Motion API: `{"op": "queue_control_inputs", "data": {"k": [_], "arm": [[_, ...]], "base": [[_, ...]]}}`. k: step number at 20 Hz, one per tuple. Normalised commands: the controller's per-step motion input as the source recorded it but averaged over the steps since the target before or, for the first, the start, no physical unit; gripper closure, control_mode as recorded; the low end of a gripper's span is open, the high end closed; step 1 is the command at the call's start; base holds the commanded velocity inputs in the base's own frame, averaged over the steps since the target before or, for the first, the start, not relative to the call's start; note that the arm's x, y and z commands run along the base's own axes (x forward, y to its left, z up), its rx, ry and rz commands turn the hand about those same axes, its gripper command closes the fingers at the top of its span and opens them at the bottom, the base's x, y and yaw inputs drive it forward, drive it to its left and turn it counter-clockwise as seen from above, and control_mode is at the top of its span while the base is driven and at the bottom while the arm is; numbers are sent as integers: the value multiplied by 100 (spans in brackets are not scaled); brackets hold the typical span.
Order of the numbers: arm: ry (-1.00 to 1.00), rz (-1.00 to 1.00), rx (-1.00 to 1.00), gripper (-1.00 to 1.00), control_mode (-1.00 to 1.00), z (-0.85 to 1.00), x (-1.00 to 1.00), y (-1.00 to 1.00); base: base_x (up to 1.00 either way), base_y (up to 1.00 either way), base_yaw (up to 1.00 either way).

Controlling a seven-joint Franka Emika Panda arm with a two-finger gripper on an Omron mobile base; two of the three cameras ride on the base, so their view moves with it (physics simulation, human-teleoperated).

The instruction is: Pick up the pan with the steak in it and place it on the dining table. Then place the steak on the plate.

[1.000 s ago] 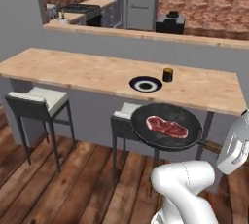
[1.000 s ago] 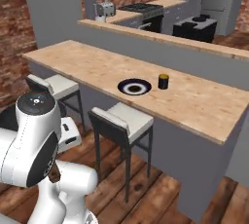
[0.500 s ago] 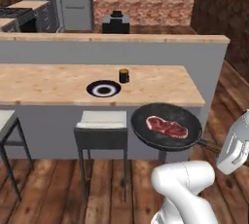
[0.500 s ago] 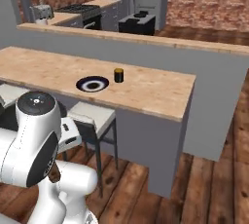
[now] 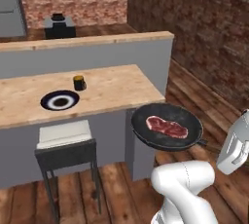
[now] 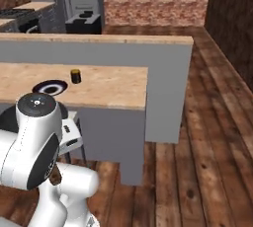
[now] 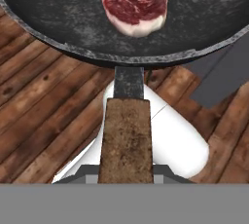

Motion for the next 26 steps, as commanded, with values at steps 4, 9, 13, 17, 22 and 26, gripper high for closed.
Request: {"op": "queue_control_inputs", "data": {"k": [4,9,13,17,22,26], "arm": [[0,0,0,100,100,0,0,0],[0,0,0,100,100,0,0,0],[0,0,0,100,100,0,0,0],[0,0,0,100,100,0,0,0],[0,0,0,100,100,0,0,0],[0,0,0,100,100,0,0,0]], "base": [[0,0,-50],[0,0,-49],[-6,-1,-32],[0,0,-2],[0,42,0],[-1,97,2]]}}
